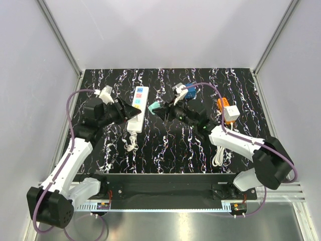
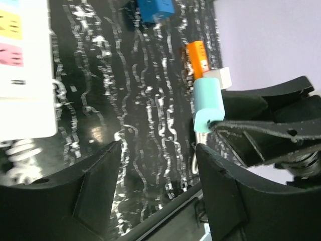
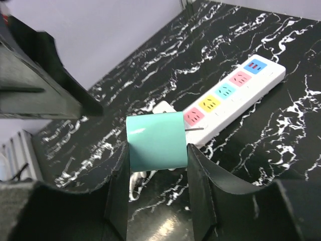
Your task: Insert the plug
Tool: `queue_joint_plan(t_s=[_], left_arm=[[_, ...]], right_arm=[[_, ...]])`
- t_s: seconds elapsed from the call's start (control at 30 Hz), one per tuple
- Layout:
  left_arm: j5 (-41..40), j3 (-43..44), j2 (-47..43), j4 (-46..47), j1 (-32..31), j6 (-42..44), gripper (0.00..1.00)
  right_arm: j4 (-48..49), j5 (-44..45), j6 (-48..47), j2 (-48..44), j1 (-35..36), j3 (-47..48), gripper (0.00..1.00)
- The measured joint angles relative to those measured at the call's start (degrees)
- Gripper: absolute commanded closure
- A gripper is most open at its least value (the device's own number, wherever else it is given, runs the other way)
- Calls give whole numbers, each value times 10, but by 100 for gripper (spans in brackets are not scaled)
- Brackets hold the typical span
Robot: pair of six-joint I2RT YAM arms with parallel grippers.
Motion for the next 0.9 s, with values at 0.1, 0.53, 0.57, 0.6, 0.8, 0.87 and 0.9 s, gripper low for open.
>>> queue_joint_plan(t_s=[0.1,0.53,0.57,0.6,0.8,0.87,0.9], left_arm=[[-18,1,10,27,-39,-19,35],[-100,41,80,72,-143,-64,35],[-105,42,82,72,-144,-66,35],[-111,44,83,73,-145,-68,36],[-134,47,92,76,-155,-75,42],[-138,47,99,76,-160,-78,46],[-139,47,102,77,-163,-79,48]], right_arm=[[17,18,22,-12,5,-12,100],[39,58,52,-32,15,-47,100],[38,59,52,-32,15,-49,100],[39,59,53,-32,16,-50,100],[39,62,53,-35,22,-54,100],[39,63,53,-36,24,-54,100],[38,67,53,-37,26,-54,100]])
